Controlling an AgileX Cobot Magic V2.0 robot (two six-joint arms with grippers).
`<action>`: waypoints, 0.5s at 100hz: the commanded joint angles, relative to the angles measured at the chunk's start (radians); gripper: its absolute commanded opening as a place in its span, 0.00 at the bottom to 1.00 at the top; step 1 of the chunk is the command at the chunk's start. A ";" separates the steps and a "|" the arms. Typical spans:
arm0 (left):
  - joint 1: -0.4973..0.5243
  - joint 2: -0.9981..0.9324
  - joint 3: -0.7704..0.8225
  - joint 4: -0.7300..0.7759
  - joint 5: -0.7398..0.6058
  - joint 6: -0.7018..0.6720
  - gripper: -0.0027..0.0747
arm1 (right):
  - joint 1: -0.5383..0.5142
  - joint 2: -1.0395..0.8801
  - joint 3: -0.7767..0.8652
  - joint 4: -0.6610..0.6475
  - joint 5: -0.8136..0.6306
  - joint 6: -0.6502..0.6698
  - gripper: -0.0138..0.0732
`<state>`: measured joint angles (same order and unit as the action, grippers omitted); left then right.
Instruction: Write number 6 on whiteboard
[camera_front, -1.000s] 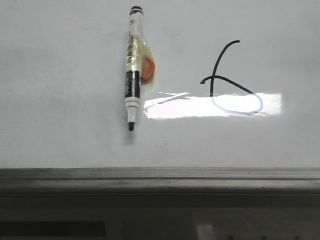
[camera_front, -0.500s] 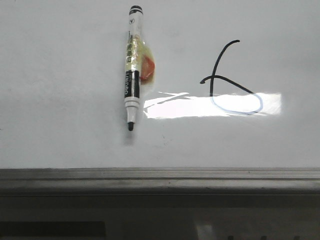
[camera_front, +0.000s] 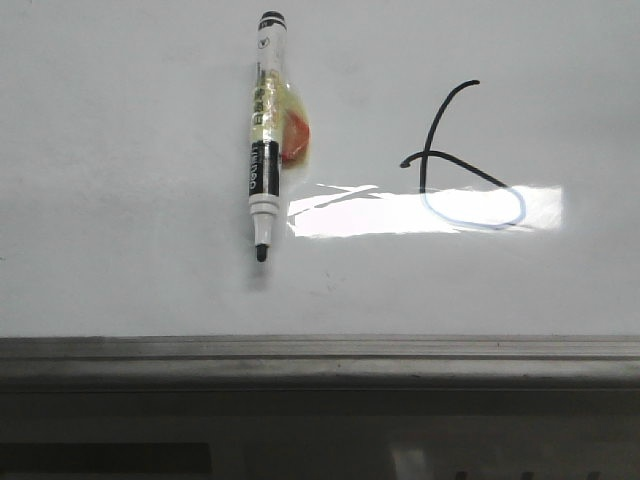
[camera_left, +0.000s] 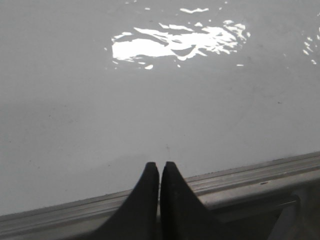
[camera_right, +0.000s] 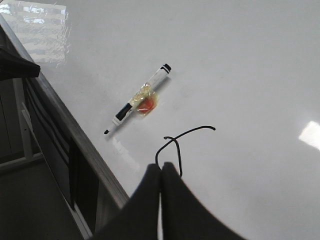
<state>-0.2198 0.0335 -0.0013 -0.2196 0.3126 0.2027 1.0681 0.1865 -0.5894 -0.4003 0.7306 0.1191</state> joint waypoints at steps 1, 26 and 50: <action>0.004 -0.012 0.025 -0.004 -0.070 -0.013 0.01 | -0.009 0.012 -0.024 -0.025 -0.067 -0.005 0.10; 0.004 -0.064 0.025 -0.004 -0.072 -0.013 0.01 | -0.009 0.012 -0.024 -0.025 -0.067 -0.005 0.10; 0.004 -0.064 0.025 -0.004 -0.072 -0.013 0.01 | -0.009 0.012 -0.024 -0.025 -0.067 -0.005 0.10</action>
<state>-0.2198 -0.0060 -0.0013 -0.2196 0.3140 0.2027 1.0681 0.1865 -0.5894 -0.4003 0.7306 0.1205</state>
